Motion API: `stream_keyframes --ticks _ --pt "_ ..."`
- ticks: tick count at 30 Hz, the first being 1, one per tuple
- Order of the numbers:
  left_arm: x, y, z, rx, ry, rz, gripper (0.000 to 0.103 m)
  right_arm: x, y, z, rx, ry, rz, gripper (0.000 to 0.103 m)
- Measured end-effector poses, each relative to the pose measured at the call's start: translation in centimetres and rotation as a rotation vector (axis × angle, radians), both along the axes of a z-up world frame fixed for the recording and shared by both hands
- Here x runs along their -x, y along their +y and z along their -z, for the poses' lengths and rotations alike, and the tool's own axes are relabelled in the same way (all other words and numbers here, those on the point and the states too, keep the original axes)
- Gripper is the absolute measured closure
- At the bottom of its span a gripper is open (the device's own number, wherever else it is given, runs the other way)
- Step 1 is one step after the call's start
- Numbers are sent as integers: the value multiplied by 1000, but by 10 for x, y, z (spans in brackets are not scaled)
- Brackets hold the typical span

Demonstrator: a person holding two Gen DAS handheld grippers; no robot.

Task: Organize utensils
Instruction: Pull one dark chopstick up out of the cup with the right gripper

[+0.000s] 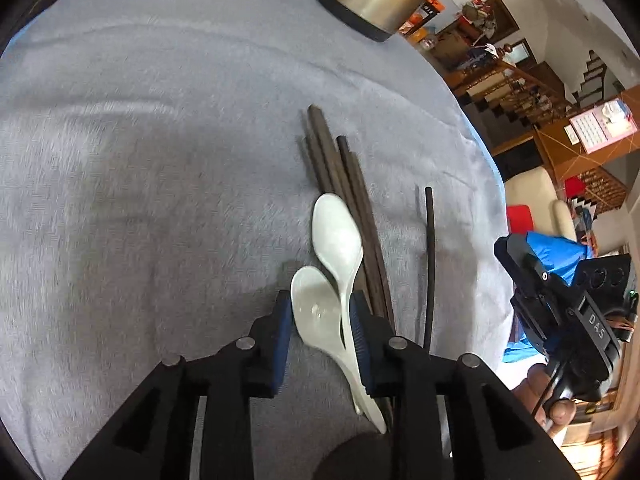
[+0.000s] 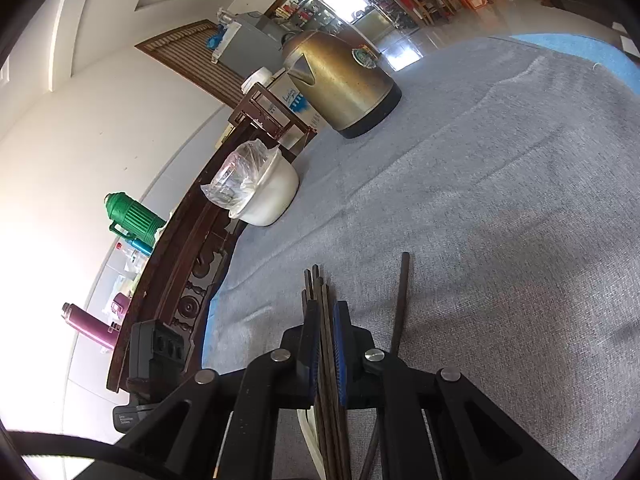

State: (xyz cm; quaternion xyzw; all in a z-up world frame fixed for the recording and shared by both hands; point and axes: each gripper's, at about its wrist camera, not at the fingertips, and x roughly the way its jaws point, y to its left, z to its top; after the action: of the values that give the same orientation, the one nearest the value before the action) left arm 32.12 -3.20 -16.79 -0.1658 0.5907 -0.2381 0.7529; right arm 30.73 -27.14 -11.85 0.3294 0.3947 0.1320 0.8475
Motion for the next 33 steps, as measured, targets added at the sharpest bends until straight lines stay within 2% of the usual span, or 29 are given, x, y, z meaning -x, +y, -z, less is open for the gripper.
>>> stream_keyframes --ticks 1,3,7,8,10,11,12,14,16,17,18,20,23,28,32,33 --pt "-2 0 0 -4 -2 3 84 0 1 1 9 2 -6 96" --pt "-5 -6 4 -16 2 8 97 -1 1 3 39 28 0 96" --pt "-5 -10 3 -29 -37 12 99 -3 -13 16 24 123 33 90" --pt "-5 -9 2 -26 -44 11 99 -4 -15 19 18 141 31 86" --pt "-3 -6 -2 -21 -63 8 99 -9 -16 25 18 191 14 65" --pt "-4 -5 -4 -20 -75 8 99 -11 -16 28 7 216 10 38" --pt "-4 -3 -7 -16 -87 8 99 -12 -16 30 -8 220 12 29" --pt "-4 0 -13 -9 -103 3 99 -16 -11 33 12 229 11 31" --pt "-4 8 -21 -7 -122 -1 99 -21 -3 39 47 263 -2 52" --pt "-4 8 -24 -11 -132 -4 99 -25 0 44 56 293 -14 72" --pt "-3 11 -29 -14 -146 -7 99 -29 5 51 62 334 -25 73" --pt "-1 17 -35 -11 -163 -16 99 -31 12 48 119 315 -30 75" --pt "3 26 -47 -19 -193 -40 99 -34 20 47 204 314 -45 95" --pt "18 40 -76 -38 -282 -85 99 -20 21 28 241 217 -29 95" --pt "36 48 -104 -53 -382 -129 99 1 16 -5 239 66 -3 95" --pt "40 46 -113 -65 -415 -138 99 10 15 -17 237 4 10 95"
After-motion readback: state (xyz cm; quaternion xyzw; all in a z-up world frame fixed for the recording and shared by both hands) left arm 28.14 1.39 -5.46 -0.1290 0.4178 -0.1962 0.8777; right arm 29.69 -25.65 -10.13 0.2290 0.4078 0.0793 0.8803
